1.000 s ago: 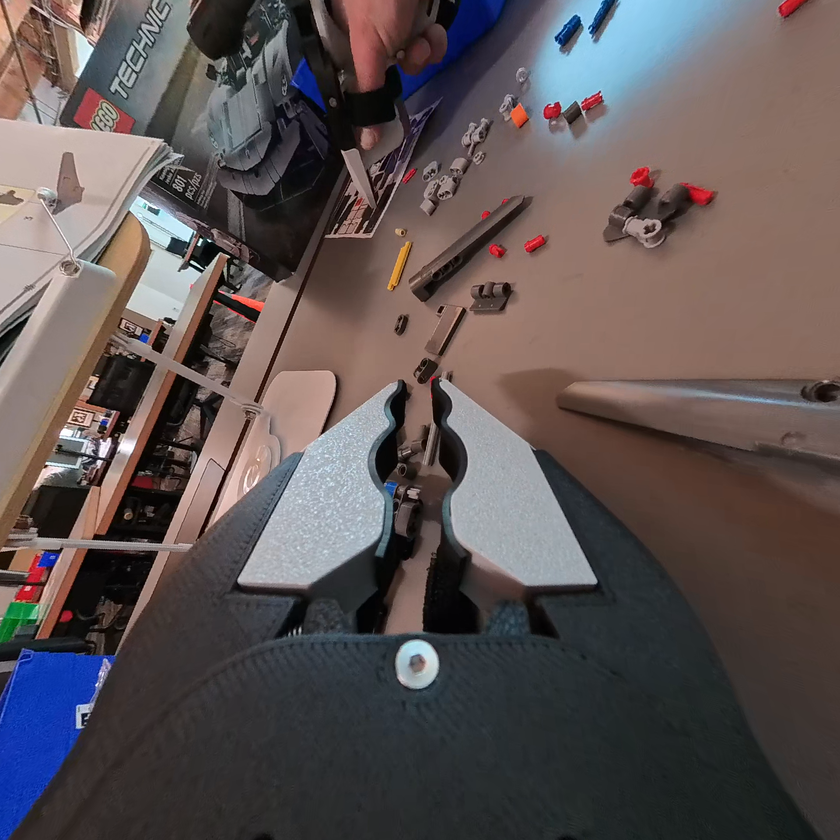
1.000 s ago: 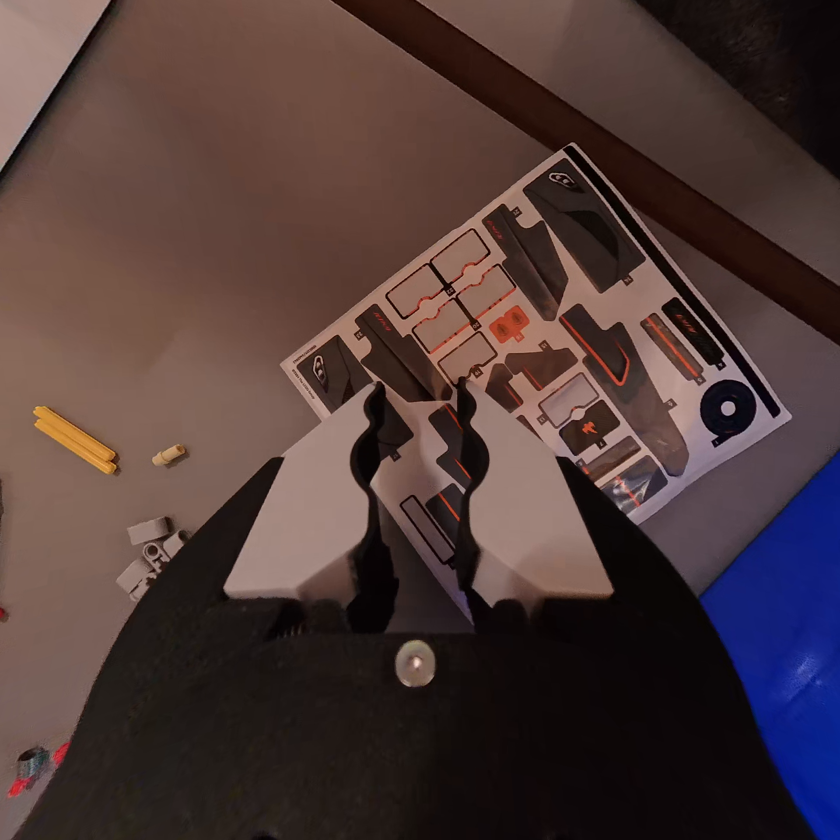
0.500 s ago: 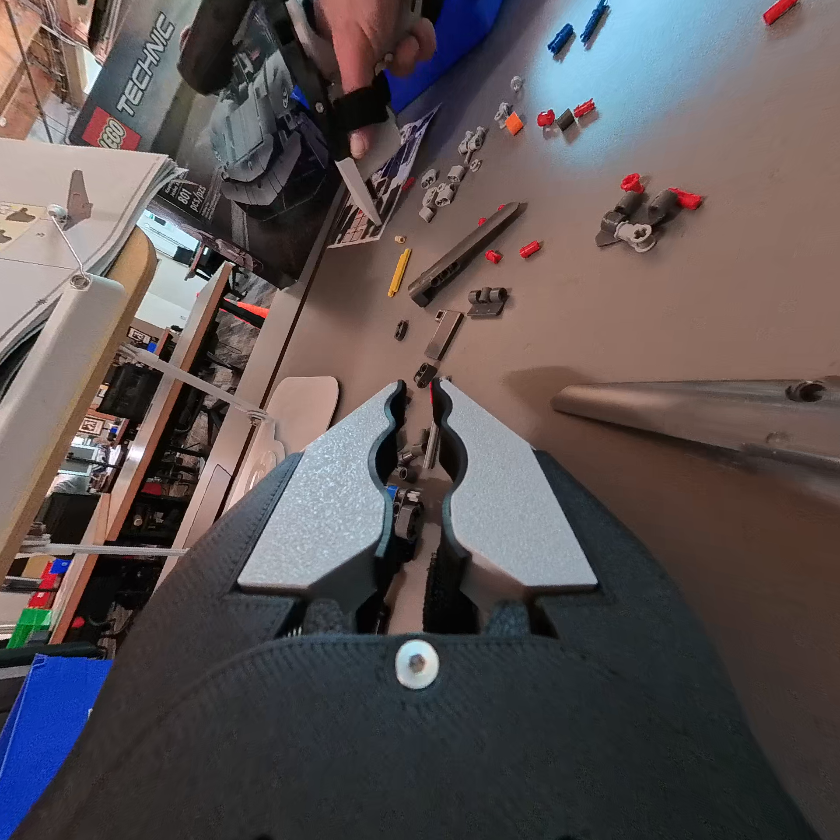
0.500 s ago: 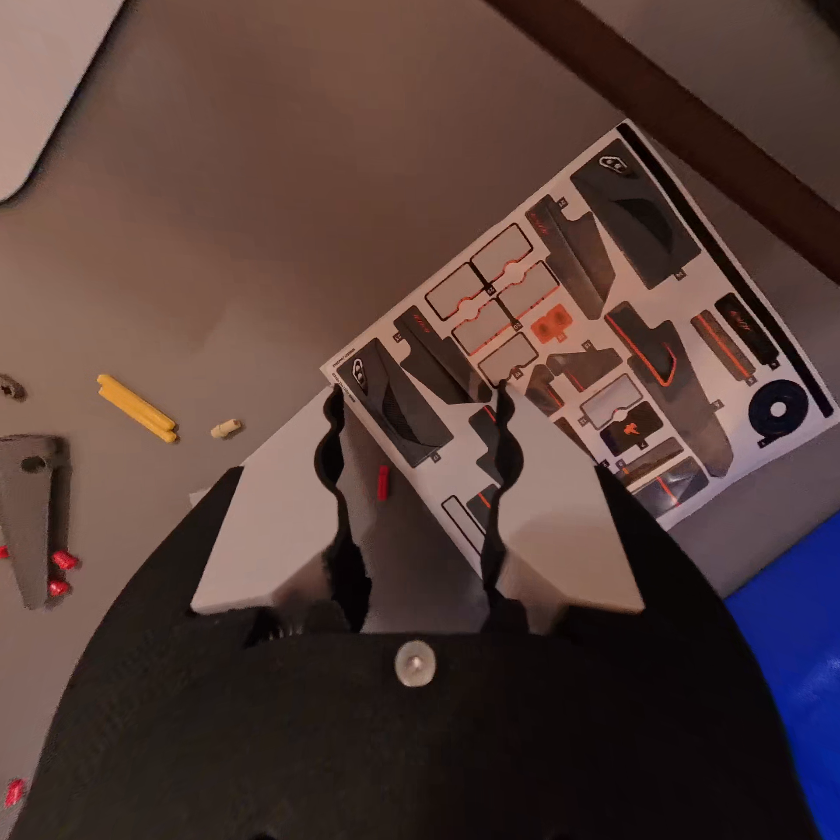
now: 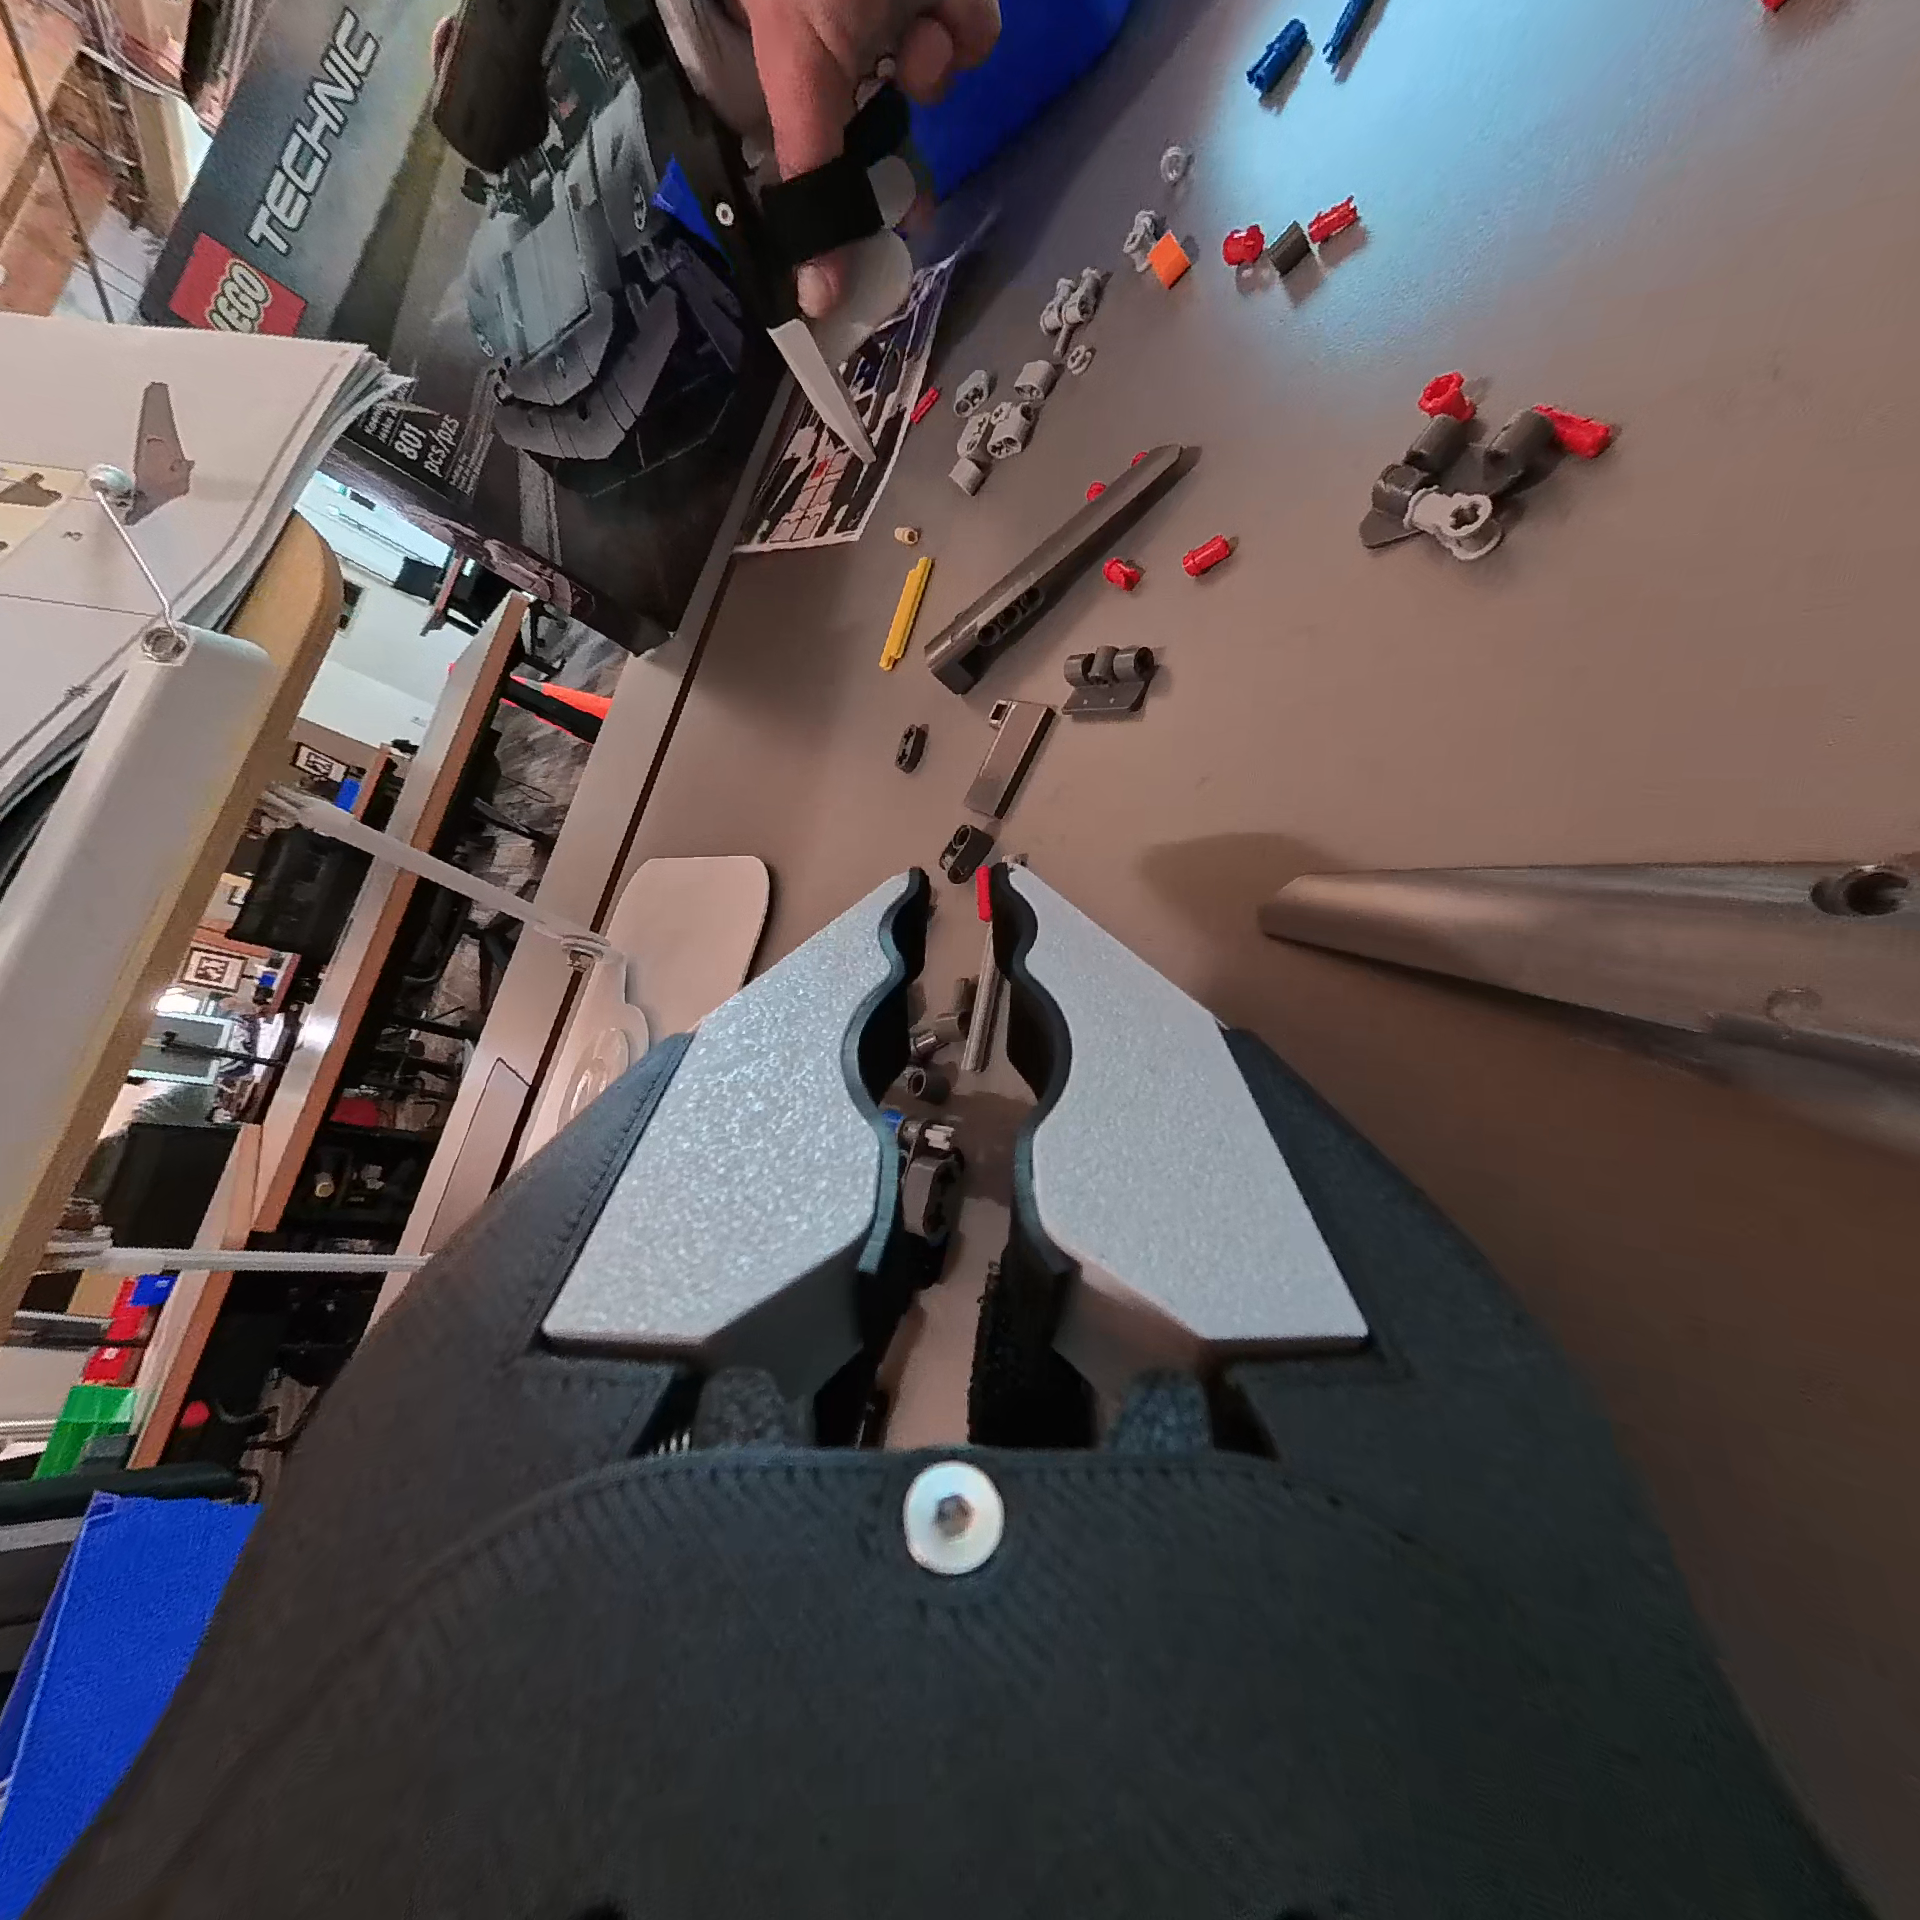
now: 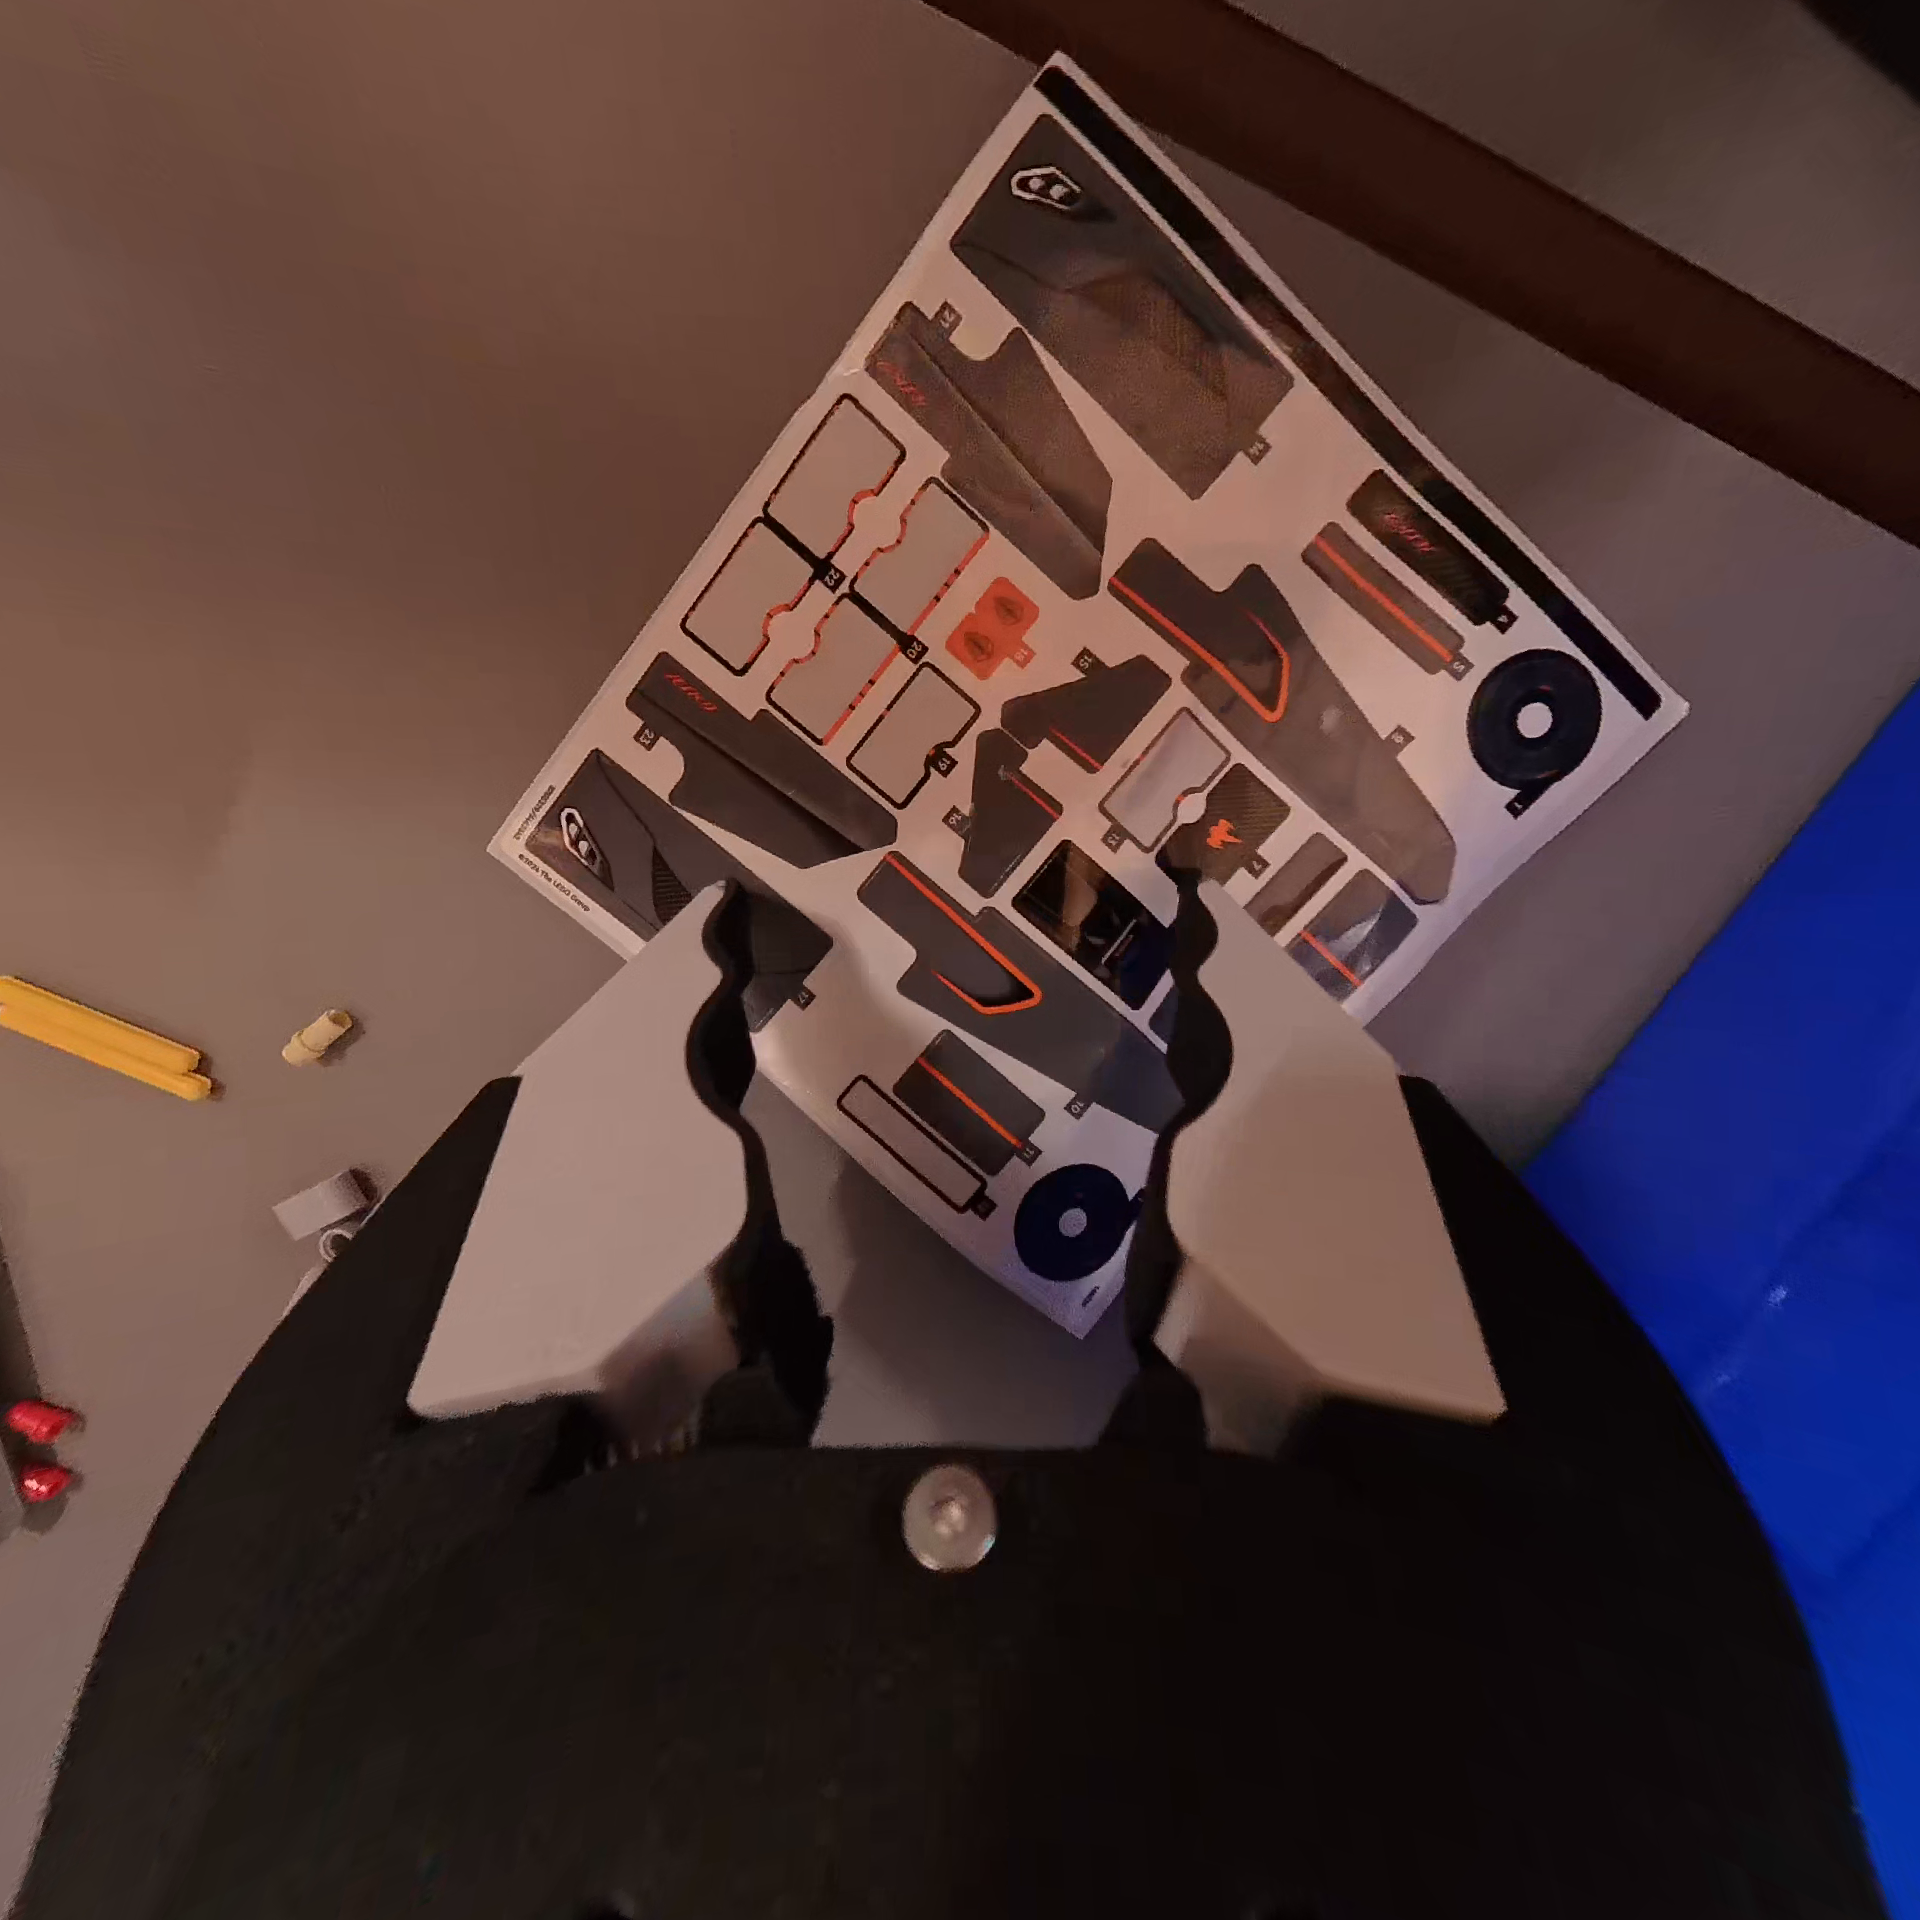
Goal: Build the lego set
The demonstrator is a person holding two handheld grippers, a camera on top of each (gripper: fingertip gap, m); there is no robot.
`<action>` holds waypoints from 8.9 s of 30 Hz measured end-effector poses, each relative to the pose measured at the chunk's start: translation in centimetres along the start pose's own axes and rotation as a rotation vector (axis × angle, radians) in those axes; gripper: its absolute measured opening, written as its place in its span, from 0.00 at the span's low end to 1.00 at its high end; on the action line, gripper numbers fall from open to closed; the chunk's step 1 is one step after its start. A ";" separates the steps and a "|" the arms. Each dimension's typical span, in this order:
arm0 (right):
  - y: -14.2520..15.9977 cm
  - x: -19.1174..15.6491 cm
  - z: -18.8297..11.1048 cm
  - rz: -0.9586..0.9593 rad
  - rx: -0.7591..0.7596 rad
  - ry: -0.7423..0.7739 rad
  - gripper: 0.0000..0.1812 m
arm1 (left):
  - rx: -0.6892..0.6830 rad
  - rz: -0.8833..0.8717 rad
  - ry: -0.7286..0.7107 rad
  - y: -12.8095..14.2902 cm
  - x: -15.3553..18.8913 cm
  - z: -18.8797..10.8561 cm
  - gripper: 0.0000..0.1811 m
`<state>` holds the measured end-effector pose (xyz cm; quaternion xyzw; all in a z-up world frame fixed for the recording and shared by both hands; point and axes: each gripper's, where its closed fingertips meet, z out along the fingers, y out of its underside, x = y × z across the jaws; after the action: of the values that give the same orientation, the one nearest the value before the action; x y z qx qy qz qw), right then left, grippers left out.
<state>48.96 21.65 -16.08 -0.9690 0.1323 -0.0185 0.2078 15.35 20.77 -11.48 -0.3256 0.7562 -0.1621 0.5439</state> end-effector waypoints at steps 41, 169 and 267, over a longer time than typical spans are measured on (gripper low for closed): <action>2.4 -6.9 -7.4 -0.155 0.394 -0.099 0.03 | 0.060 -0.234 -0.083 -1.5 -7.1 -0.7 0.12; 6.2 -21.5 -24.6 -0.161 0.964 -1.122 0.20 | 0.678 -0.925 0.584 -15.1 -10.9 -1.7 0.00; 7.8 -26.9 -24.9 -0.519 1.060 -0.888 0.00 | 0.548 -0.237 0.349 -17.9 -5.9 -2.9 0.08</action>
<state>18.79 12.03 4.01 -0.6549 -0.2244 0.2655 0.6710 19.50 11.19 4.50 -0.2203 0.7231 -0.4745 0.4511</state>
